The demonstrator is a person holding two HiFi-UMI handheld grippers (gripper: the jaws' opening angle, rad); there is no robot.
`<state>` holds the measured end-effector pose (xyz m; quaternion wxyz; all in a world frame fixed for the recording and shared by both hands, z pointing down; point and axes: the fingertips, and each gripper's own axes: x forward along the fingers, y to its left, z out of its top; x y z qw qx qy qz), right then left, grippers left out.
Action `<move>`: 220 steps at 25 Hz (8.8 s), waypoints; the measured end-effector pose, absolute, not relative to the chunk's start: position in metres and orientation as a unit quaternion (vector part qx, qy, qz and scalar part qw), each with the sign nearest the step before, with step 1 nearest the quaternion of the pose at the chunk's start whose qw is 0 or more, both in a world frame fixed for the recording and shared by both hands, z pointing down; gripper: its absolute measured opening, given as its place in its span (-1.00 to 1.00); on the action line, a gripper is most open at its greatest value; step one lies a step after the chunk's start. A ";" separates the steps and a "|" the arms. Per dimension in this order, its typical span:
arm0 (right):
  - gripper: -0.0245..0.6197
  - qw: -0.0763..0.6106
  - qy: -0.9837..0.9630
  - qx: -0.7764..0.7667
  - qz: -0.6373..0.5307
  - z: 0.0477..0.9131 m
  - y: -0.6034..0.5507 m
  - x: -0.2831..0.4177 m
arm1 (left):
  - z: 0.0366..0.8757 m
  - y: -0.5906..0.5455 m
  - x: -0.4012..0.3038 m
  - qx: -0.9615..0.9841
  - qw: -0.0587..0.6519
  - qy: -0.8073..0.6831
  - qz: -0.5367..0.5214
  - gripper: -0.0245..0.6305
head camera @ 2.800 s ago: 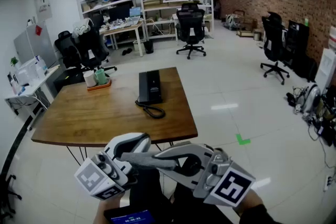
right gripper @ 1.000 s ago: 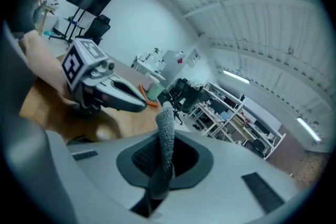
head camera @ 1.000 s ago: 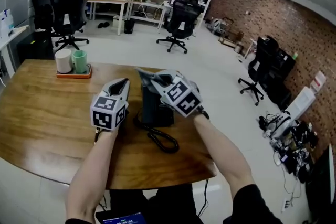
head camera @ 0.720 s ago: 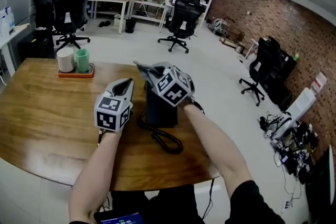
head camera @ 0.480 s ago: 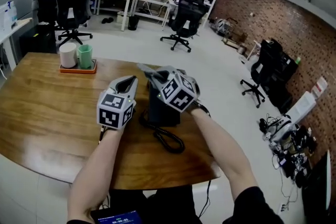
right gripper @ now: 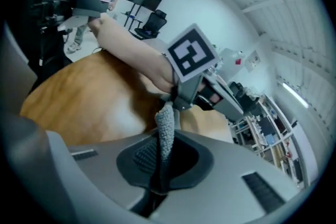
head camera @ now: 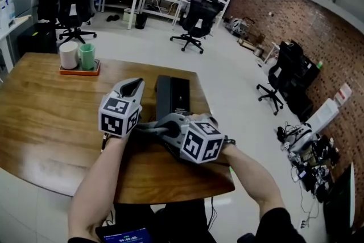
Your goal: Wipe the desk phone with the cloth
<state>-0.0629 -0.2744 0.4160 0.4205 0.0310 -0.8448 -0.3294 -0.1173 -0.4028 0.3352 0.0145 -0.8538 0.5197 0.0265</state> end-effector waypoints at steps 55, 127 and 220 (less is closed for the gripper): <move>-0.85 0.411 -0.815 0.217 -0.346 0.380 -0.375 -0.019 | 0.334 -0.401 -0.116 -0.859 0.015 0.511 0.025 -0.92; -0.84 0.411 -0.810 0.280 -0.311 0.361 -0.425 0.011 | 0.337 -0.398 -0.115 -0.863 0.011 0.504 0.021 -0.92; -0.85 -0.106 -0.938 0.244 -0.222 0.208 -0.100 0.108 | 0.210 -0.154 0.015 -0.909 0.135 0.375 0.123 -0.92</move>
